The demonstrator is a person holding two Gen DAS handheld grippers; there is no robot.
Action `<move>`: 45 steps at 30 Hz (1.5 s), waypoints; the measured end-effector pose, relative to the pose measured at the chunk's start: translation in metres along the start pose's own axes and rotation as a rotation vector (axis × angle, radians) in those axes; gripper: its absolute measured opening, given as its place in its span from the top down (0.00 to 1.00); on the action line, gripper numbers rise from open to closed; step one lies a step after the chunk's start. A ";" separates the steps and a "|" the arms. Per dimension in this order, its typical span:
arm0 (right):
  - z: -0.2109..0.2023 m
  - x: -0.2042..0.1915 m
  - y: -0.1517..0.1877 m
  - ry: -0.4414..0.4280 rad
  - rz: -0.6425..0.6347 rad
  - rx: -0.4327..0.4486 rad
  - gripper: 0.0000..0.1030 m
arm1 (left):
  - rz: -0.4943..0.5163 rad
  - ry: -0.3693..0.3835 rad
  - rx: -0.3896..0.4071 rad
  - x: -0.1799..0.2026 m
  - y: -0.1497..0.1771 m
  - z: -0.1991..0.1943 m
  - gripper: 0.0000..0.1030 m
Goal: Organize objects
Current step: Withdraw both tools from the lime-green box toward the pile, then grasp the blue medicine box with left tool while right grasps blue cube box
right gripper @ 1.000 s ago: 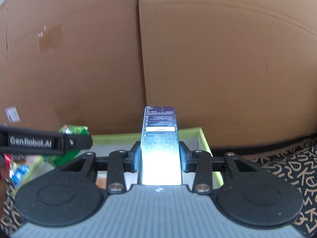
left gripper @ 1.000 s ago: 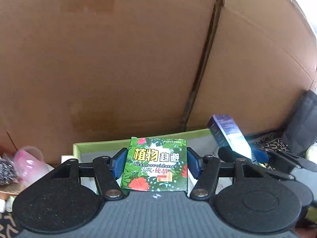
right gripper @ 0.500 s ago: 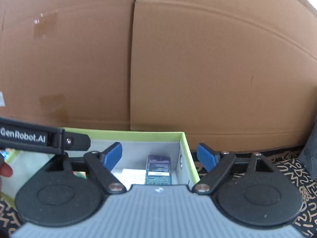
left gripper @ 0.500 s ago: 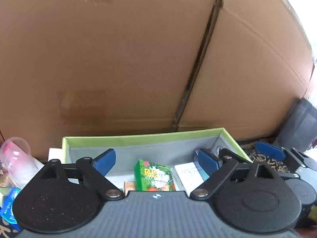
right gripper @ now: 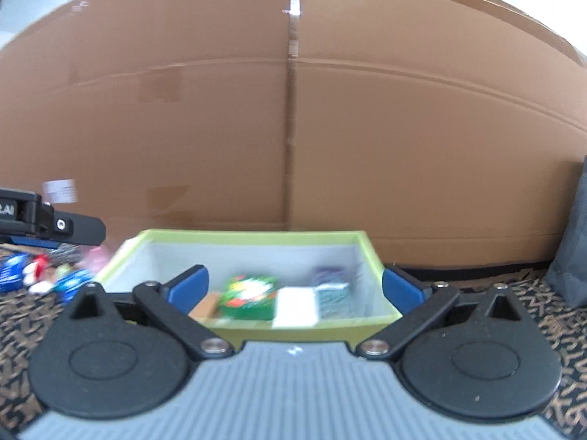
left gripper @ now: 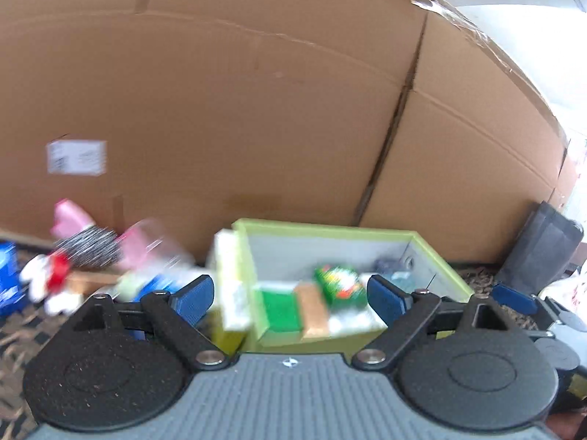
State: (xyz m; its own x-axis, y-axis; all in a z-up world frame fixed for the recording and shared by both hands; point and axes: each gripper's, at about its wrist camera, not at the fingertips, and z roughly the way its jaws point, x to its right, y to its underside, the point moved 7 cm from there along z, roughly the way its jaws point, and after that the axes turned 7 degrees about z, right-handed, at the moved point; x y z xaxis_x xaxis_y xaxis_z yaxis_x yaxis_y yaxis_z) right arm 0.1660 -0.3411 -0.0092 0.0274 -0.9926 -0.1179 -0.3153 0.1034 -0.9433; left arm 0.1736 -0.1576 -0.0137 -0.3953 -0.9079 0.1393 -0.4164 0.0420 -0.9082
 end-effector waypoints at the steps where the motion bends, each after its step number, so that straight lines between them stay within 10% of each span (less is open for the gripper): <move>1: -0.007 -0.008 0.007 -0.020 0.002 -0.004 0.00 | -0.004 -0.010 -0.004 -0.006 0.010 -0.010 0.09; 20: -0.035 -0.160 0.091 -0.287 -0.071 -0.213 0.00 | -0.134 -0.346 -0.101 -0.159 0.086 -0.056 0.09; 33: -0.035 -0.196 0.098 -0.296 -0.142 -0.250 0.00 | -0.172 -0.587 -0.229 -0.271 0.050 0.056 0.09; 36: -0.029 -0.209 0.093 -0.312 -0.153 -0.240 0.00 | -0.078 -0.615 -0.229 -0.275 0.055 0.056 0.30; 45: 0.042 -0.238 0.081 -0.245 -0.006 -0.264 0.09 | -0.036 -0.394 -0.212 -0.241 0.083 -0.014 0.39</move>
State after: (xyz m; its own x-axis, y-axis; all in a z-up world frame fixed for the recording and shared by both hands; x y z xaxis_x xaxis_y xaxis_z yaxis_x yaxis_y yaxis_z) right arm 0.1736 -0.0935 -0.0706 0.2465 -0.9453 -0.2139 -0.5479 0.0461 -0.8352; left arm 0.2229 0.0705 -0.1172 -0.0520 -0.9982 -0.0288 -0.5991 0.0543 -0.7988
